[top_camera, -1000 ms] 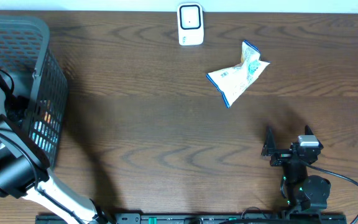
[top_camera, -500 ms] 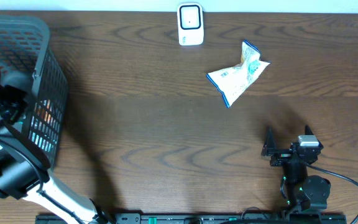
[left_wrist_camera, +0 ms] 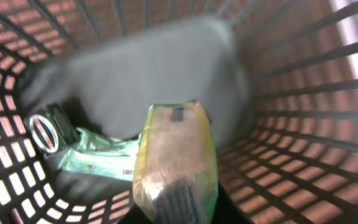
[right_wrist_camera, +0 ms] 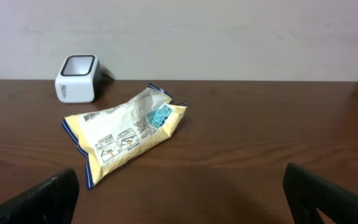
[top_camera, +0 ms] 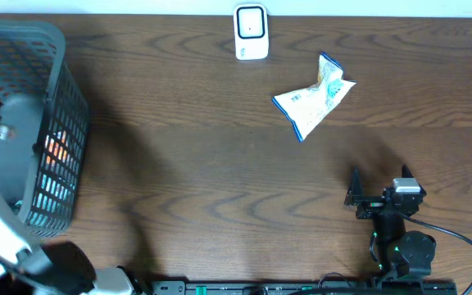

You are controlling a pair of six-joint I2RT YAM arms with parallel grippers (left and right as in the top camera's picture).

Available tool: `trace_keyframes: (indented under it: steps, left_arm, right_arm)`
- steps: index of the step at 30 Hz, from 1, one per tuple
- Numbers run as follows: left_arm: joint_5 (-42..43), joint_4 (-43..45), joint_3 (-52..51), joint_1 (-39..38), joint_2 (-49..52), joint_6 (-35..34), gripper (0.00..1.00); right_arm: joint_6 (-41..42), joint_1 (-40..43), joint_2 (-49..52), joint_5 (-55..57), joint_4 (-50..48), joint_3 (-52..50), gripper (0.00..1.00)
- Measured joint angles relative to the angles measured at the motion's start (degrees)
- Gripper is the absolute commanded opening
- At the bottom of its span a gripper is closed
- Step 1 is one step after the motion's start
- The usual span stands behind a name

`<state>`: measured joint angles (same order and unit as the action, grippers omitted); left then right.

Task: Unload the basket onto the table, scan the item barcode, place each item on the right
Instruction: 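Reach the left gripper into the basket and grasp the small green-white box, then carry the small box to the scanner and release it beside the bag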

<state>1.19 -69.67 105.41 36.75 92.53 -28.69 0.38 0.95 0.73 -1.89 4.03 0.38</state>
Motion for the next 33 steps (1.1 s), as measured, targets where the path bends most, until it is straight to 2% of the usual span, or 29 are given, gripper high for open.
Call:
trace_keyframes:
  steps: [9, 18, 22, 26, 33]
  left_arm:
    - [2.7, 2.7, 0.2, 0.0, -8.5, -4.2, 0.07]
    - [24.1, 8.7, 0.2, -2.1, -10.3, -5.8, 0.07]
    - [29.2, 8.8, 0.2, -8.5, -10.3, -3.9, 0.07]
    - [31.6, 9.1, 0.2, -18.8, -10.2, 1.4, 0.08]
    - [30.1, 9.5, 0.2, -36.8, -7.2, 6.7, 0.08]
  right_arm:
    - [0.0, 0.0, 0.0, 0.0, 0.0, 0.0, 0.99]
    - [0.0, 0.0, 0.0, 0.0, 0.0, 0.0, 0.99]
    - [0.0, 0.0, 0.0, 0.0, 0.0, 0.0, 0.99]
    - [0.0, 0.0, 0.0, 0.0, 0.0, 0.0, 0.99]
    - [0.0, 0.0, 0.0, 0.0, 0.0, 0.0, 0.99]
